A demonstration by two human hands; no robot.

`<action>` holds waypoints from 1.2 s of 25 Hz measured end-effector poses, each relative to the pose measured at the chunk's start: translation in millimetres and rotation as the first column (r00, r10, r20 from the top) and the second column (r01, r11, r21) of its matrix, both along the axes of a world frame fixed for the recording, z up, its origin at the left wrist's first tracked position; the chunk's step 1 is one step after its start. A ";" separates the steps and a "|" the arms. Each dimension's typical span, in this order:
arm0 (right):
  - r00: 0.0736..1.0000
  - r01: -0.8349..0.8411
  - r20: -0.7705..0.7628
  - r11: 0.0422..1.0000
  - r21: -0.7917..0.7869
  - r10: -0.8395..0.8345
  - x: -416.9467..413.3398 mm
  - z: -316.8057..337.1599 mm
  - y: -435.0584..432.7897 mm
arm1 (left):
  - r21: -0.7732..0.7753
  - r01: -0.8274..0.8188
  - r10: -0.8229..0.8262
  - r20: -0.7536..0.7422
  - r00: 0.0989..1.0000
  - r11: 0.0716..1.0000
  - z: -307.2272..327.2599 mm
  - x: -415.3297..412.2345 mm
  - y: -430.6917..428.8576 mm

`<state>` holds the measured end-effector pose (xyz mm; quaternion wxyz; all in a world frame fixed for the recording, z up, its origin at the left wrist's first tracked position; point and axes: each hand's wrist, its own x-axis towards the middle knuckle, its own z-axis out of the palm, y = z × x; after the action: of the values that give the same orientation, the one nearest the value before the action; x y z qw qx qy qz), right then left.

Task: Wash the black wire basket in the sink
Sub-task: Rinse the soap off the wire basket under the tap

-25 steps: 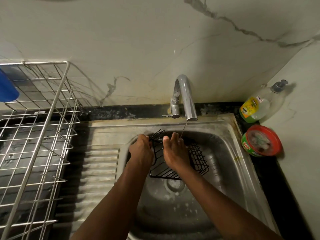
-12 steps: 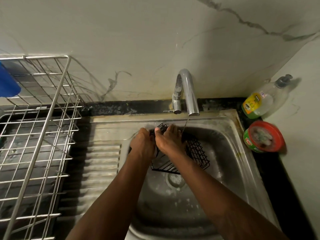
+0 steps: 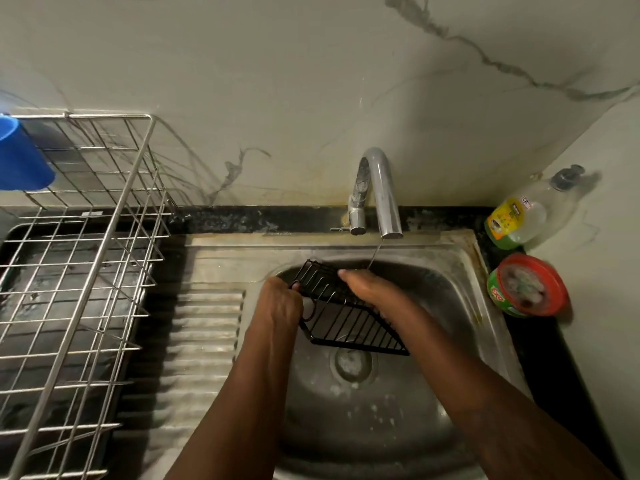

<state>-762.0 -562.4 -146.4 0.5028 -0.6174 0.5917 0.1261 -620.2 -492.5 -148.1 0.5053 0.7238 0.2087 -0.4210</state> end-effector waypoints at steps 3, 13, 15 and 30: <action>0.990 -0.137 0.004 0.990 -0.031 0.138 38.6 24.9 -2.1 | 0.123 0.370 -0.388 0.201 0.900 0.921 -10.1 -6.3 20.7; 0.985 -0.055 -0.160 0.997 0.048 0.062 -3.4 19.0 -25.9 | 0.596 0.646 -0.864 0.455 0.217 0.476 21.9 -2.1 22.7; 0.998 -0.049 -0.042 0.996 0.071 0.052 15.0 24.3 -11.6 | 0.581 0.623 -0.844 0.455 0.285 0.523 30.7 -0.4 21.4; 0.959 0.282 0.007 0.959 -0.006 -0.282 16.2 -18.3 16.9 | -0.169 -0.001 -0.007 -0.049 0.999 0.986 25.9 -27.7 0.5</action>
<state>-745.8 -545.4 -164.7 0.5153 -0.5287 0.6727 0.0494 -647.9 -492.0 -122.1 0.5590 0.6679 0.1837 -0.4558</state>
